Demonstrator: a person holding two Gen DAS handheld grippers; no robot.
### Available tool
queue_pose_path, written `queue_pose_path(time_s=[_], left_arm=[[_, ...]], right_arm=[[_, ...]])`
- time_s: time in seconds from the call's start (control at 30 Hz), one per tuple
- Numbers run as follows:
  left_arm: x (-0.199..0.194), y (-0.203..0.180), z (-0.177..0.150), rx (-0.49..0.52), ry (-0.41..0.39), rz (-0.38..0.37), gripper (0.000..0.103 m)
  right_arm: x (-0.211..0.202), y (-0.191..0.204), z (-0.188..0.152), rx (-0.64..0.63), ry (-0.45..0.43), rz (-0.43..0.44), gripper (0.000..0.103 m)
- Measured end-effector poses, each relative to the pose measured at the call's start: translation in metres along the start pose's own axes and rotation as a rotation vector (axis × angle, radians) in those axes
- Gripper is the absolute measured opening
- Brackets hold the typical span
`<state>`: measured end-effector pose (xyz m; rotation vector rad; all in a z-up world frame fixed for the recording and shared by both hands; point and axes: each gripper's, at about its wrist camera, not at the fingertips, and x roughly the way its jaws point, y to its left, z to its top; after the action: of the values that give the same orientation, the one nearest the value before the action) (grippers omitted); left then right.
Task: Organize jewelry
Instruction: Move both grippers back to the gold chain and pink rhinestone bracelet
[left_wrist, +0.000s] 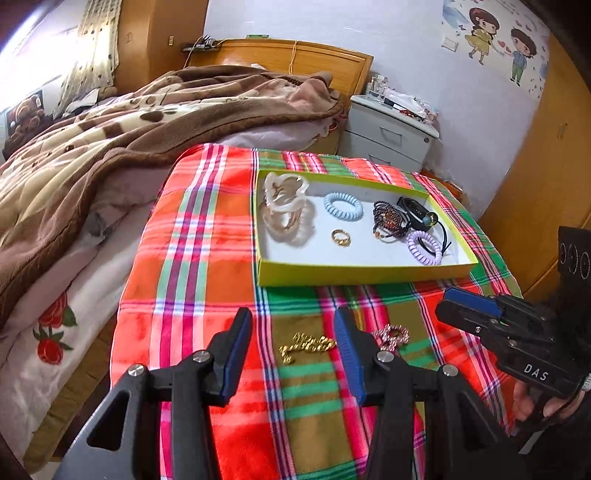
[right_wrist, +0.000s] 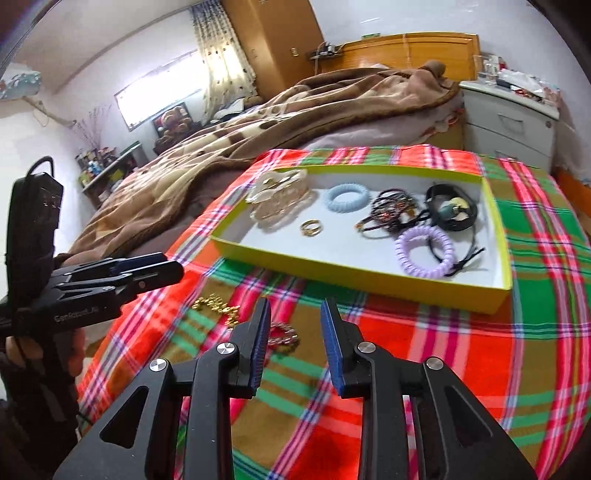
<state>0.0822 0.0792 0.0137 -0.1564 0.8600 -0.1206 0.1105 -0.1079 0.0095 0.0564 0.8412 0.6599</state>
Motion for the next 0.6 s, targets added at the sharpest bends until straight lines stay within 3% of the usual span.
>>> queue_pose_path(time_s=[0.03, 0.33, 0.6], left_arm=[[0.0, 0.001, -0.002, -0.007, 0.003, -0.002, 0.048], [-0.001, 0.014, -0.017, -0.033, 0.025, -0.007, 0.048], [0.0, 0.021, -0.02, -0.048, 0.042, -0.001, 0.048]], right_arm=[[0.002, 0.002, -0.001, -0.009, 0.004, 0.015, 0.05], [0.029, 0.021, -0.001, -0.191, 0.088, 0.102, 0.051], [0.058, 0.026, -0.001, -0.266, 0.179, 0.135, 0.051]])
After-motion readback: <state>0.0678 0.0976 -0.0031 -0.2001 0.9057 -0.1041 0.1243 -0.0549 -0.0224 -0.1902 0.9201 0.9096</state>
